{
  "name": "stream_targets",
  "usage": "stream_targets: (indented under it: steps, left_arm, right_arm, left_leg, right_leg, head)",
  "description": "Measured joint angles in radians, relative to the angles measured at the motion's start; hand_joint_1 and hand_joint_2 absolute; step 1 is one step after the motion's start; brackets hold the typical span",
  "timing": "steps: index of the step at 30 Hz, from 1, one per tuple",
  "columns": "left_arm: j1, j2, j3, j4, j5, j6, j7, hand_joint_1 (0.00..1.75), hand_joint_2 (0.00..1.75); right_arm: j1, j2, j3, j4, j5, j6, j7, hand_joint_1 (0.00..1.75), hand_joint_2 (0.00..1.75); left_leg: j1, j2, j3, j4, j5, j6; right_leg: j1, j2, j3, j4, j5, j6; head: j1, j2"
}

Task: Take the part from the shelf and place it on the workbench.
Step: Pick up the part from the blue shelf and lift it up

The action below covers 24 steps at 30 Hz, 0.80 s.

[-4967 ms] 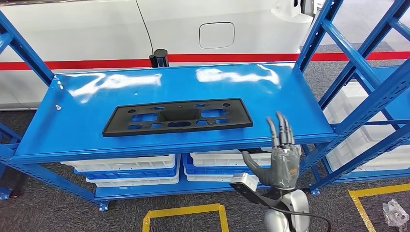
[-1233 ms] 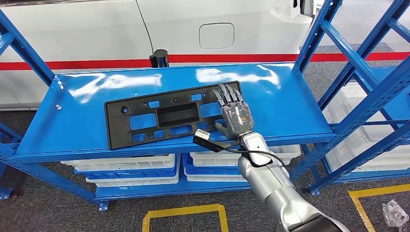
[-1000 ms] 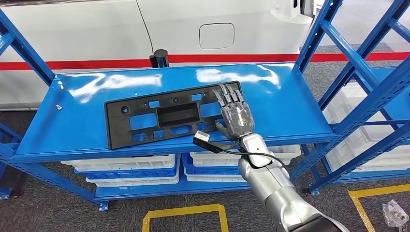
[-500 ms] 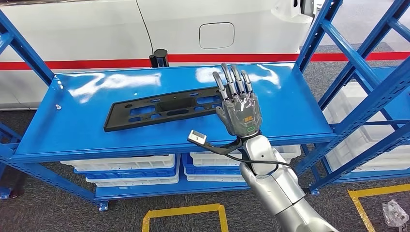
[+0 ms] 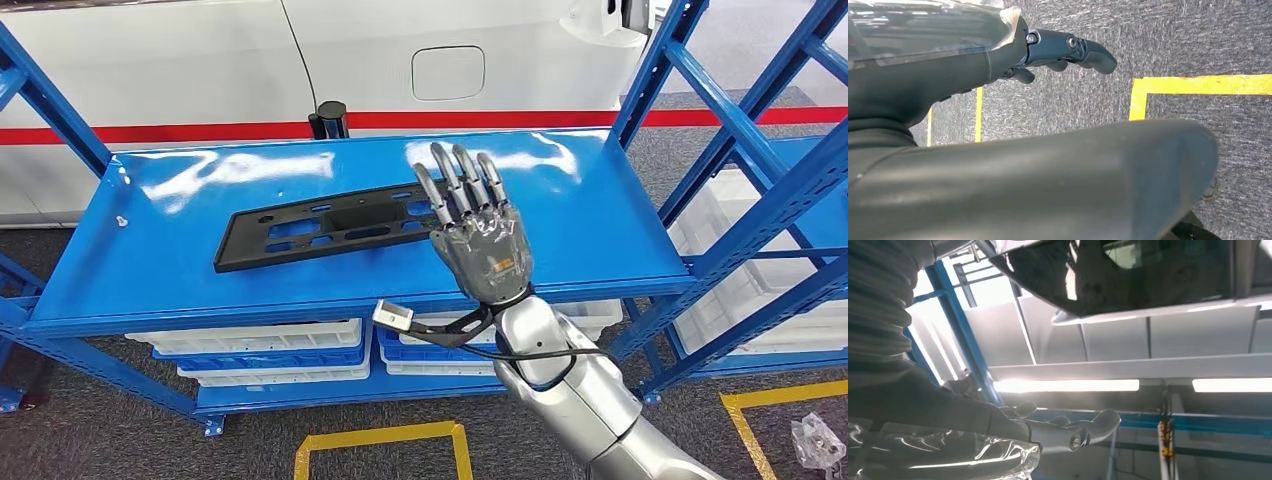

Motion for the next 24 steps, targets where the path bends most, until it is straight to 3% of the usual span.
stream_targets:
  steps: [6,14,24]
  left_arm:
    - [-0.002,-0.002,0.000,0.000,0.014,-0.010,0.018,0.00,0.00]
    - [-0.003,-0.003,0.001,0.000,0.016,-0.010,0.019,0.00,0.00]
    - [-0.005,-0.014,0.009,0.000,0.035,0.015,0.030,0.00,0.00]
  right_arm:
    - [0.053,0.049,-0.018,0.032,0.000,0.019,-0.118,0.00,1.75]
    - [0.066,0.067,-0.036,0.050,0.000,0.020,-0.137,0.00,1.75]
    - [0.078,0.189,-0.169,0.255,-0.033,0.060,-0.230,0.00,1.75]
  left_leg:
    - [0.001,0.000,0.000,0.000,0.000,0.000]
    - [0.001,0.000,0.000,0.000,0.000,0.000]
    - [0.001,0.000,0.000,0.000,0.000,0.000]
  right_leg:
    - [0.000,0.000,-0.002,0.000,0.000,0.000]
    - [0.000,0.000,-0.005,0.000,0.000,0.000]
    - [0.000,0.000,-0.006,0.000,-0.001,0.000]
  head:
    - [0.000,0.000]
    - [0.000,0.000]
    - [0.000,0.000]
